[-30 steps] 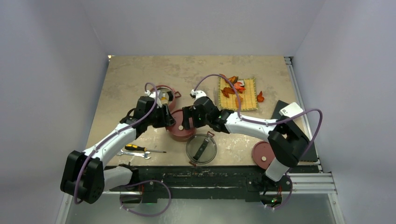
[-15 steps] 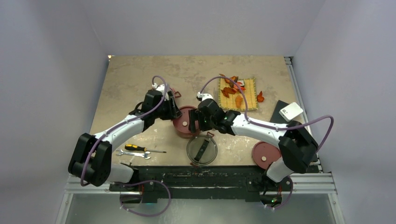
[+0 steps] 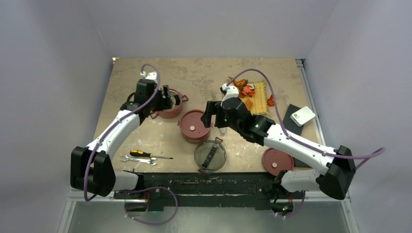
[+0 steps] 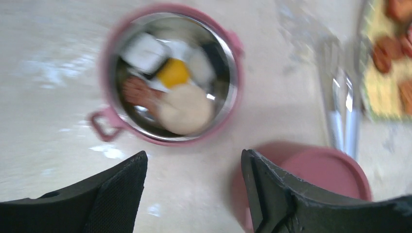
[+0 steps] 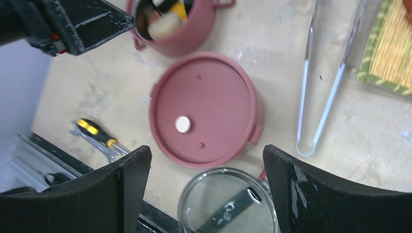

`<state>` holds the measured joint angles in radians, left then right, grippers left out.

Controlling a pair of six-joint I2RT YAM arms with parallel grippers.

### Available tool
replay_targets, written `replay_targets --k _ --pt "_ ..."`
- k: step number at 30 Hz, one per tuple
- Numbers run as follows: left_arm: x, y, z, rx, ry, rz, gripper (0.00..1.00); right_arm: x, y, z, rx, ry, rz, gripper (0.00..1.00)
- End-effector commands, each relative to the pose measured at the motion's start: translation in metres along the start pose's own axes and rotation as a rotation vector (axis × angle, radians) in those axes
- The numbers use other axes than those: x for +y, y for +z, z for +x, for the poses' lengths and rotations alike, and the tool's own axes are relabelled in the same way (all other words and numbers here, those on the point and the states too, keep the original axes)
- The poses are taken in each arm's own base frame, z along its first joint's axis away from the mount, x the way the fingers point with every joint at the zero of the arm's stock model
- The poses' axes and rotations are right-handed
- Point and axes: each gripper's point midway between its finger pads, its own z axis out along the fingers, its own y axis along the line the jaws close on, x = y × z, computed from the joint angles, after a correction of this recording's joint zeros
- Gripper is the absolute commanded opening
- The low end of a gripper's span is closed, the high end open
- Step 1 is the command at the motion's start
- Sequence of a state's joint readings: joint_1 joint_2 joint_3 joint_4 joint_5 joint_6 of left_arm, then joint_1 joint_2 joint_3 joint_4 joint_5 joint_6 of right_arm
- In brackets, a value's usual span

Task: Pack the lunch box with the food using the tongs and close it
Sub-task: Move the packing box to the center of the board, then pick up the packing box from the center of the board.

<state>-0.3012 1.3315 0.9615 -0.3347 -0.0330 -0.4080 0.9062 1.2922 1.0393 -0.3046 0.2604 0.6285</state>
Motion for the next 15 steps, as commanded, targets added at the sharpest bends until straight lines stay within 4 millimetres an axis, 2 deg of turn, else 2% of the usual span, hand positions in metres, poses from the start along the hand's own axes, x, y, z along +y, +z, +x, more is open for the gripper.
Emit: replay_targets --k 1,3,4,5,8,11,15 --pt "0.059 -0.004 -0.031 -0.070 -0.088 -0.140 0.70 0.024 -0.021 -0.054 -0.186 0.070 -0.089 0.88" --pt "0.072 0.004 -0.028 -0.062 -0.114 -0.188 0.70 0.025 -0.027 -0.067 -0.228 0.093 -0.130 0.88" --pt "0.076 0.010 -0.026 -0.058 -0.130 -0.201 0.70 0.015 -0.028 -0.073 -0.258 -0.042 -0.127 0.96" --pt "0.078 0.016 -0.023 -0.052 -0.148 -0.206 0.70 0.009 -0.030 -0.078 -0.279 -0.083 -0.138 0.99" --pt "0.091 0.025 -0.025 -0.069 -0.199 -0.233 0.69 -0.004 -0.038 -0.091 -0.326 -0.092 -0.185 0.99" --pt "0.095 0.034 -0.028 -0.077 -0.227 -0.223 0.66 -0.011 -0.043 -0.091 -0.335 -0.118 -0.187 0.99" --pt "0.101 0.052 -0.017 -0.017 -0.223 -0.234 0.61 -0.015 -0.046 -0.087 -0.335 -0.133 -0.184 0.99"
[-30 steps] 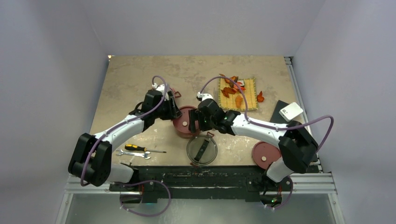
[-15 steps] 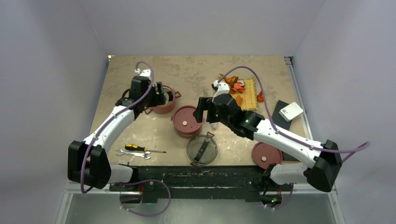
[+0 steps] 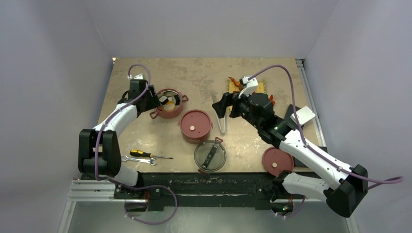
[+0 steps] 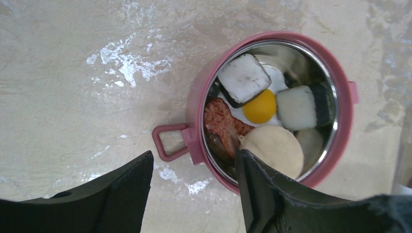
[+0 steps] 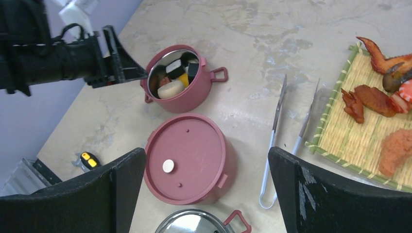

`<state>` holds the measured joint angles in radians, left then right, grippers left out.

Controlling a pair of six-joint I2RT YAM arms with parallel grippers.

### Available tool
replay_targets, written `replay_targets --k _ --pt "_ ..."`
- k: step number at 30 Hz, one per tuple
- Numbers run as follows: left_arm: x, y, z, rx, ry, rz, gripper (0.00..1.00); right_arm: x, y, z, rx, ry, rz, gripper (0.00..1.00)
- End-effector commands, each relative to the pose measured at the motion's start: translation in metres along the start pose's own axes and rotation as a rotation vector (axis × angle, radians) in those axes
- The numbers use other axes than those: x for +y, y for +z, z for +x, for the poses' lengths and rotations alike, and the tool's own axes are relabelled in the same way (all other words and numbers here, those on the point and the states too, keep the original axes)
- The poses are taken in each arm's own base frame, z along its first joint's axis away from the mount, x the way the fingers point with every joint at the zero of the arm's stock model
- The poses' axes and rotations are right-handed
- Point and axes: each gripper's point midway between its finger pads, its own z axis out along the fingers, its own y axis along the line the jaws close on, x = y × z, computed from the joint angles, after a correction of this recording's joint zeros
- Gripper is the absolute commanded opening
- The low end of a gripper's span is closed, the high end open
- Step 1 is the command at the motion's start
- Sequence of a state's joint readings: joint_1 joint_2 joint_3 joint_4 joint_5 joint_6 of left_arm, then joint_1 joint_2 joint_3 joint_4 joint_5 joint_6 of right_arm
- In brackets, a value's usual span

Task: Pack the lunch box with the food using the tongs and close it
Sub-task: Pick up the packing box from the center of the board.

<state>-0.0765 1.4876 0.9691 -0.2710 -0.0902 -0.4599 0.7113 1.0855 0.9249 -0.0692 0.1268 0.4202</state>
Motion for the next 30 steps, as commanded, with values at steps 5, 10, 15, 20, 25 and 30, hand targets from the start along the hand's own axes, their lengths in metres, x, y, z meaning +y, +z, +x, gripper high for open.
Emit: replay_targets --k 5,10,15,20,25,30 --pt "-0.002 0.033 0.004 0.042 -0.019 0.016 0.48 0.008 -0.011 -0.005 -0.047 -0.053 -0.070 0.99" --pt "0.000 0.036 0.004 0.048 -0.004 0.007 0.29 -0.001 -0.010 -0.001 -0.067 -0.039 -0.038 0.99" --pt "0.005 0.031 -0.002 0.030 0.015 -0.025 0.07 -0.006 -0.010 0.002 -0.066 -0.030 -0.016 0.99" --pt "0.012 0.023 -0.012 0.013 0.045 -0.065 0.00 -0.007 -0.012 0.002 -0.069 -0.025 -0.014 0.99" --pt "0.010 0.005 -0.032 -0.029 0.064 -0.076 0.00 -0.011 -0.013 0.005 -0.059 -0.015 0.008 0.99" --pt "0.005 -0.019 -0.057 -0.057 0.096 -0.073 0.00 -0.013 -0.013 0.005 -0.062 -0.003 0.021 0.99"
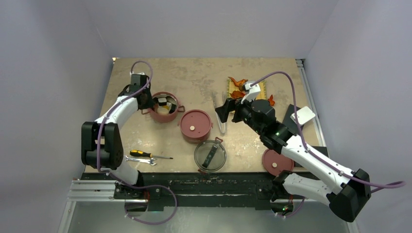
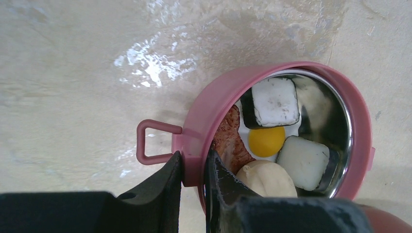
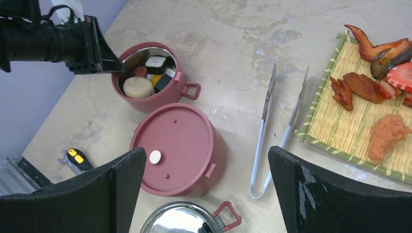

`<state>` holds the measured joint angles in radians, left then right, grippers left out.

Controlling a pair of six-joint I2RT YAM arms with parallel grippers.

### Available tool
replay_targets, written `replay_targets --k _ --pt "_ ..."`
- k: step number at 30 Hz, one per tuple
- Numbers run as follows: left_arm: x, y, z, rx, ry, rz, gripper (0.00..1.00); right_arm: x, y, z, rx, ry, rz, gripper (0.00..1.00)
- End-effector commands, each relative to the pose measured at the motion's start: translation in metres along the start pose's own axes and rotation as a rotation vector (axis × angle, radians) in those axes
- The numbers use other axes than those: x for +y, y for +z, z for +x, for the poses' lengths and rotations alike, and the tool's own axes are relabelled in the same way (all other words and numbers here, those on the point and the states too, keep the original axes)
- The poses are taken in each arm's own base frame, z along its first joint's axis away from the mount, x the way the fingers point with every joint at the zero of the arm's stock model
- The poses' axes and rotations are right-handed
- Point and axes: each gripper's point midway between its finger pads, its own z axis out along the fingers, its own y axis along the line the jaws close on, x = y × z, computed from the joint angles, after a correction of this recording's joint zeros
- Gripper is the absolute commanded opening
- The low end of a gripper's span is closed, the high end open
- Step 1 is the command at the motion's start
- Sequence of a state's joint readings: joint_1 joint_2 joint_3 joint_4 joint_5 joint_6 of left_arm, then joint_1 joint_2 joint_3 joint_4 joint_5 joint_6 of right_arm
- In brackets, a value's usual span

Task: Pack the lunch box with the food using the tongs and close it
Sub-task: Pick up the packing box from the center of the board.

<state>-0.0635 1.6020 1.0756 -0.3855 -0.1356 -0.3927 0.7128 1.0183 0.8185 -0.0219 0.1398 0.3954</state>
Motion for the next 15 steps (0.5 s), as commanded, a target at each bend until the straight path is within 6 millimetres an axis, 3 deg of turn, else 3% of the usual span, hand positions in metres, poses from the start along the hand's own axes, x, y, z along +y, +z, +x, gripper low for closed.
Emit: replay_targets --k 1,15 --pt "-0.004 -0.047 -0.062 -0.159 0.024 0.017 0.00 -0.002 -0.004 -0.011 -0.050 0.023 0.017 0.99" --pt "-0.031 -0.103 -0.087 -0.230 -0.026 0.187 0.00 -0.014 -0.011 -0.009 -0.040 0.025 0.080 0.99"
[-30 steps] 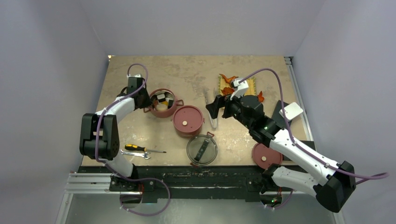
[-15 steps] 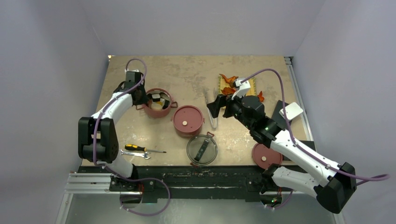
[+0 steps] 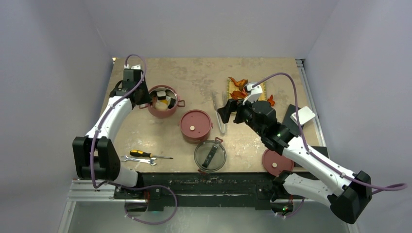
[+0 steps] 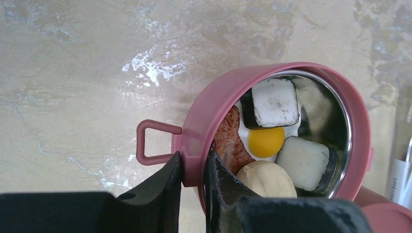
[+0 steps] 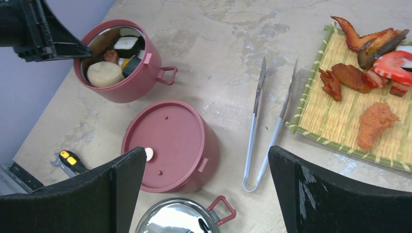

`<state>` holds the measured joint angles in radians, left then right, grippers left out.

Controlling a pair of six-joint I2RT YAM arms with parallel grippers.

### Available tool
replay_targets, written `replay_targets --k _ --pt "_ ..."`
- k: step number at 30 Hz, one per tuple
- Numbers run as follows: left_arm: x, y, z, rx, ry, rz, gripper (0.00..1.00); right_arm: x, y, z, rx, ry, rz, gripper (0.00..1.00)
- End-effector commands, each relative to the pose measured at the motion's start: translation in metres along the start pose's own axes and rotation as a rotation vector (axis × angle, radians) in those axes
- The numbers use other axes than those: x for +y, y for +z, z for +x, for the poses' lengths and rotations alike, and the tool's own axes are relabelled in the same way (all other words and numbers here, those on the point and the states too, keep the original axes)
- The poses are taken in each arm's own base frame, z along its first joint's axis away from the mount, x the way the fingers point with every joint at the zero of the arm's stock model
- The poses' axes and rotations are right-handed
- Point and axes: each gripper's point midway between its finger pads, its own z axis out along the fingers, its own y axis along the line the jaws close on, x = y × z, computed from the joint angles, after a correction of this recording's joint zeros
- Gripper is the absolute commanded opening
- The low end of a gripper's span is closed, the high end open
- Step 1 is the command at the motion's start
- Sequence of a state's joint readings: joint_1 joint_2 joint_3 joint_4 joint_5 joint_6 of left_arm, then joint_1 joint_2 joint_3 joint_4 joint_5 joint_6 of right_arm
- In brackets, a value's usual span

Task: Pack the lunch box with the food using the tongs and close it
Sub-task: Pick up the packing box from the center of the board, then place the packing box into the packing box.

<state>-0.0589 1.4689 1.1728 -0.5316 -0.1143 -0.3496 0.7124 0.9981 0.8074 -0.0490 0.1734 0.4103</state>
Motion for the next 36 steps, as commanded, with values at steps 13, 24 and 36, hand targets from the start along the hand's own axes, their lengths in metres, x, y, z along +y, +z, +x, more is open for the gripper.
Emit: replay_targets --k 13,24,36 --pt "-0.098 -0.093 -0.045 -0.179 -0.067 0.359 0.00 -0.011 -0.009 -0.014 -0.058 0.015 0.065 0.99" --pt "-0.157 -0.105 0.004 -0.136 -0.089 0.474 0.00 -0.008 -0.013 -0.012 -0.054 0.017 0.037 0.99" --pt "-0.157 -0.107 0.049 -0.117 -0.120 0.470 0.00 -0.003 -0.005 -0.003 -0.023 0.068 0.022 0.99"
